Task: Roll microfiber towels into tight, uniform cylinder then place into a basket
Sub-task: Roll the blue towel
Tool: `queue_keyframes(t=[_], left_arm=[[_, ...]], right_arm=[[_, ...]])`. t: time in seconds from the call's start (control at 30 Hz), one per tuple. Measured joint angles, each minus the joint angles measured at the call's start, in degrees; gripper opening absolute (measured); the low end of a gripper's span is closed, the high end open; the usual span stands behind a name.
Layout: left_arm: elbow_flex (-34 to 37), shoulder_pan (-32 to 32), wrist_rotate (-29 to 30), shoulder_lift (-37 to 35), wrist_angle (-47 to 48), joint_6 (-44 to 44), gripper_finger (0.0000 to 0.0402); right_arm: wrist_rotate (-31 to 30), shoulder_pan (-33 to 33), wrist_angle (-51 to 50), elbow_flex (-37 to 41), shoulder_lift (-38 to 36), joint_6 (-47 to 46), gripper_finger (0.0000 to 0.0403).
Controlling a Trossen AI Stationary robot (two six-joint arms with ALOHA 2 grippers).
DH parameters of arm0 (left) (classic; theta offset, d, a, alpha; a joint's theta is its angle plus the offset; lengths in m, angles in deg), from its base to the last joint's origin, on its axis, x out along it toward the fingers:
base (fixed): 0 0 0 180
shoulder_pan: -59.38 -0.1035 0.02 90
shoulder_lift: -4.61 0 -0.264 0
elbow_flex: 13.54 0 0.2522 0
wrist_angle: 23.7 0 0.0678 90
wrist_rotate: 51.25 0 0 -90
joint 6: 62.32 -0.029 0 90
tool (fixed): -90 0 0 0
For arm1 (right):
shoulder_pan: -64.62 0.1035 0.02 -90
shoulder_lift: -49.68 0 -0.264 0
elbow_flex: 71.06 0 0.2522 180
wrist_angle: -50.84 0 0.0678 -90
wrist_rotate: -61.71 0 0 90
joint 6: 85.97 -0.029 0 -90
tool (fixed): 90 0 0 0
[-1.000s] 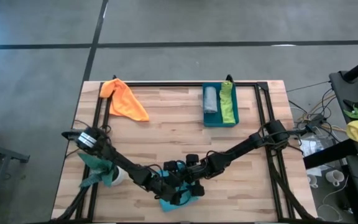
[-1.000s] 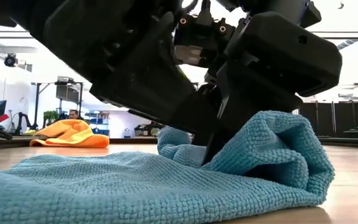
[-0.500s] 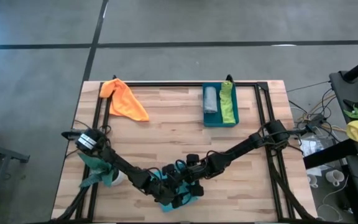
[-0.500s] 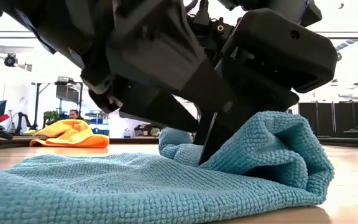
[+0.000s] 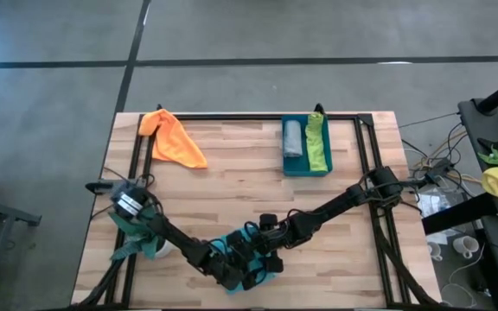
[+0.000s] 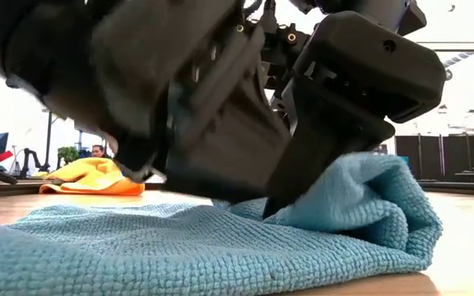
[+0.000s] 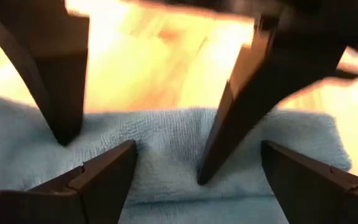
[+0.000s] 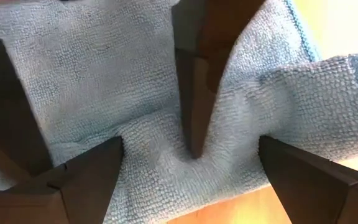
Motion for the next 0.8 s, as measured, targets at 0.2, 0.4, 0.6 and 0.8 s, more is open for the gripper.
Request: queue_keyframes(t=[0.2,0.4,0.6,0.8], left_arm=[[0.4,0.0,-0.8,0.8,-0.2,-0.2,0.0328],[0.9,0.2,-2.9,0.7,1.9,-0.4,0.0328],[1.0,0.3,-3.5,0.7,2.3,-1.2,0.0328],[1.1,0.4,-3.8,0.7,2.4,-3.4,0.0328]], right_arm=[[0.3,-0.1,-0.1,0.0,-0.5,-0.5,0.0370],[0.5,-0.1,-2.6,0.2,-4.5,0.4,0.0370],[0.1,0.0,-11.0,0.8,-11.2,10.0,0.0370],[1.9,-0.3,-9.5,7.1,-10.8,14.2,0.0370]])
